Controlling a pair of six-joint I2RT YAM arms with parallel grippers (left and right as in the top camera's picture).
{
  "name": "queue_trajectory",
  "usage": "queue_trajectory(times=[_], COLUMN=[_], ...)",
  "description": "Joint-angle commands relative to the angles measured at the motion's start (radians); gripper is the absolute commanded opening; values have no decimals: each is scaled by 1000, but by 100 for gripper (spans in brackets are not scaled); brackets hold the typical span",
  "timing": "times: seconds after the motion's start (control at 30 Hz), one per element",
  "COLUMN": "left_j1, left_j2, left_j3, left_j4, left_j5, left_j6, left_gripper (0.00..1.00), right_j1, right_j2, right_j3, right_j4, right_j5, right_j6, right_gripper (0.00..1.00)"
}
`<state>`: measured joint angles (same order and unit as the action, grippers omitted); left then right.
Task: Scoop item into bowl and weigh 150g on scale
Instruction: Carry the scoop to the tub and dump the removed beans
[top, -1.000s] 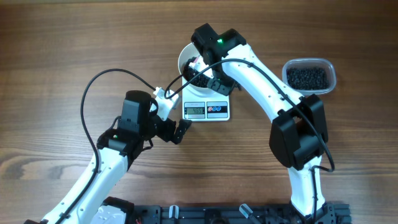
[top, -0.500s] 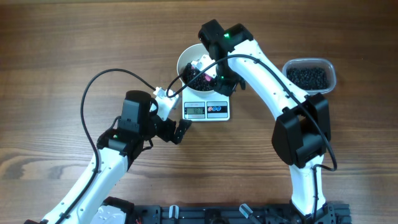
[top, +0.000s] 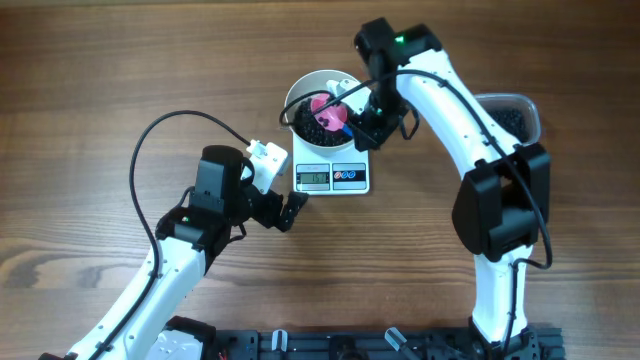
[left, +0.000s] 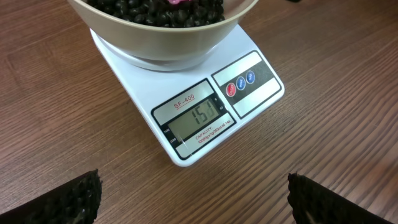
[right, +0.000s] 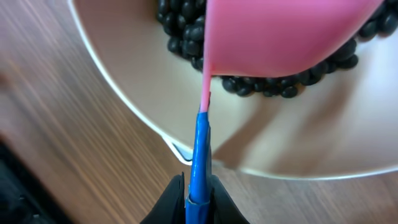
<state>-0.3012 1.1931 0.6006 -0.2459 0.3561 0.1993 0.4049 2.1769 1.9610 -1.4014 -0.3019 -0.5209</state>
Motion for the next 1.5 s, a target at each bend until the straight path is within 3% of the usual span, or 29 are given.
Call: queue_trajectory(times=[0.0,0.73,0.9,1.23,1.47], left_j1=[-4,-4,-4,-4,-4], left_j2=[-1,-1,-1,-1,-1], left_j3=[-2,-2,-2,-2,-2], left_j4=[2,2,2,2,2], left_j5=[-6,-6,-6,-6,-6], left_j6=[-6,-6,-6,-6,-6], left_gripper=[100,100,100,100,100], right_j1=[-38,-89,-161,-359,-515], right_j2=[-3,-48,-67,-187,-240], right_j3=[29,43,43,45,45], right_j4=[-10,-55,-55,-84,-176], right_j5=[-130,-313,-440,-463,-459], right_j6=[0,26,39,101,70], right_gripper=[4,4,4,4,4])
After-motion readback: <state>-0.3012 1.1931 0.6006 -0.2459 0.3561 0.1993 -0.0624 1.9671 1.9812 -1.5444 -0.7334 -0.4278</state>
